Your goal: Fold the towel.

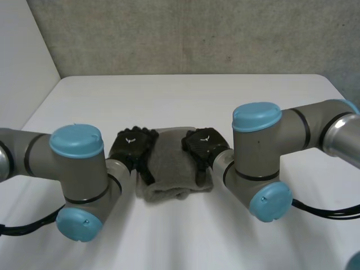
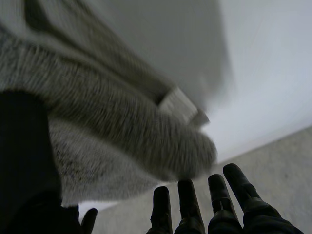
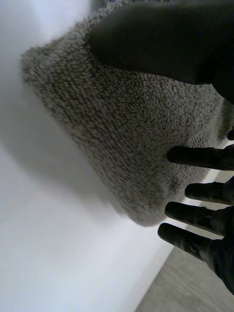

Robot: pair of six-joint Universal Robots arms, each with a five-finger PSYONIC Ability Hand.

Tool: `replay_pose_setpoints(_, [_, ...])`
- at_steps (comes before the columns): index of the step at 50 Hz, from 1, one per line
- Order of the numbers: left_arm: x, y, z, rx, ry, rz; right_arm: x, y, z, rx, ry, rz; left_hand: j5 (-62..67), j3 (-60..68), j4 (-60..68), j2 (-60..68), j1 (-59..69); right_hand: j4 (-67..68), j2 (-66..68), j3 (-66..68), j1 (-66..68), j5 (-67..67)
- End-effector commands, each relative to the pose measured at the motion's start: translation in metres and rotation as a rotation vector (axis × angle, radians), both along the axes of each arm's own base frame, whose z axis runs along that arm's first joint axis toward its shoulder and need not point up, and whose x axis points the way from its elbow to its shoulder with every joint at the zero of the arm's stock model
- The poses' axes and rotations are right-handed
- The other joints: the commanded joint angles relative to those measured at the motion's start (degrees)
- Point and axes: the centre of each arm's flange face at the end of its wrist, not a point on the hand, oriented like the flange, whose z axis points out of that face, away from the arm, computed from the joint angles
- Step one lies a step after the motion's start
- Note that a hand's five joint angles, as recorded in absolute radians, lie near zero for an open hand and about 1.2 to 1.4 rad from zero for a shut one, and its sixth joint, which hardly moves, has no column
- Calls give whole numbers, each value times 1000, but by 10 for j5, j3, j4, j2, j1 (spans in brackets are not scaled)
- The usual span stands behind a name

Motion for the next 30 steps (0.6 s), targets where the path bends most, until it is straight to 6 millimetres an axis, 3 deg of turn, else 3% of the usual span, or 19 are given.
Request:
replay_pose_setpoints(1, [1,-2,-7,24,-19,8,2,-5,-4,-2,1,-8,-118,-36,-43,-41,-43,-43,-39,-34,-30,-36])
replay_pose_setpoints(5, [2,-4,12,-11,0,22,0,-7,13,-33,-24,-18,-119,-38,-44,-42,-45,-43,-39,-34,-30,-36])
replay_pose_setpoints(7, [3,-6,49,-81,50,32,-9,-12,55,-93,-94,-50,-123,-41,-48,-46,-48,-43,-39,-34,-30,-36])
replay_pose_setpoints(8, [3,-6,49,-81,51,32,-9,-12,55,-94,-94,-50,-123,-41,-48,-46,-48,-43,-39,-34,-30,-36])
replay_pose_setpoints(10, [7,-10,85,-150,94,48,-21,-14,94,-132,-185,-95,-123,-41,-48,-46,-48,-43,-39,-34,-30,-36])
replay_pose_setpoints(11, [7,-10,86,-150,94,48,-21,-14,94,-132,-186,-95,-123,-41,-48,-46,-48,-43,-39,-34,-30,-36])
replay_pose_setpoints(13, [9,-11,118,-198,129,63,-36,-19,130,-174,-283,-150,-123,-41,-48,-46,-48,-43,-39,-34,-30,-36])
replay_pose_setpoints(14, [9,-11,118,-198,129,63,-37,-19,130,-175,-283,-150,-123,-41,-48,-46,-48,-43,-39,-34,-30,-36])
replay_pose_setpoints(17, [22,-10,163,-231,165,117,-74,-34,181,-275,-377,-290,-123,-41,-48,-46,-48,-43,-39,-34,-30,-36])
replay_pose_setpoints(18, [22,-10,163,-231,165,117,-75,-34,181,-275,-378,-291,-123,-41,-48,-46,-48,-43,-39,-34,-30,-36])
replay_pose_setpoints(20, [37,-13,184,-226,170,181,-94,-41,196,-323,-384,-393,-119,-38,-44,-42,-45,-43,-39,-34,-30,-36])
replay_pose_setpoints(25, [49,-12,204,-231,180,229,-113,-51,192,-318,-335,-493,-123,-41,-48,-46,-48,-43,-39,-34,-30,-36])
replay_pose_setpoints(30, [50,-9,210,-242,188,229,-121,-55,187,-284,-295,-517,-123,-41,-48,-46,-48,-43,-39,-34,-30,-36])
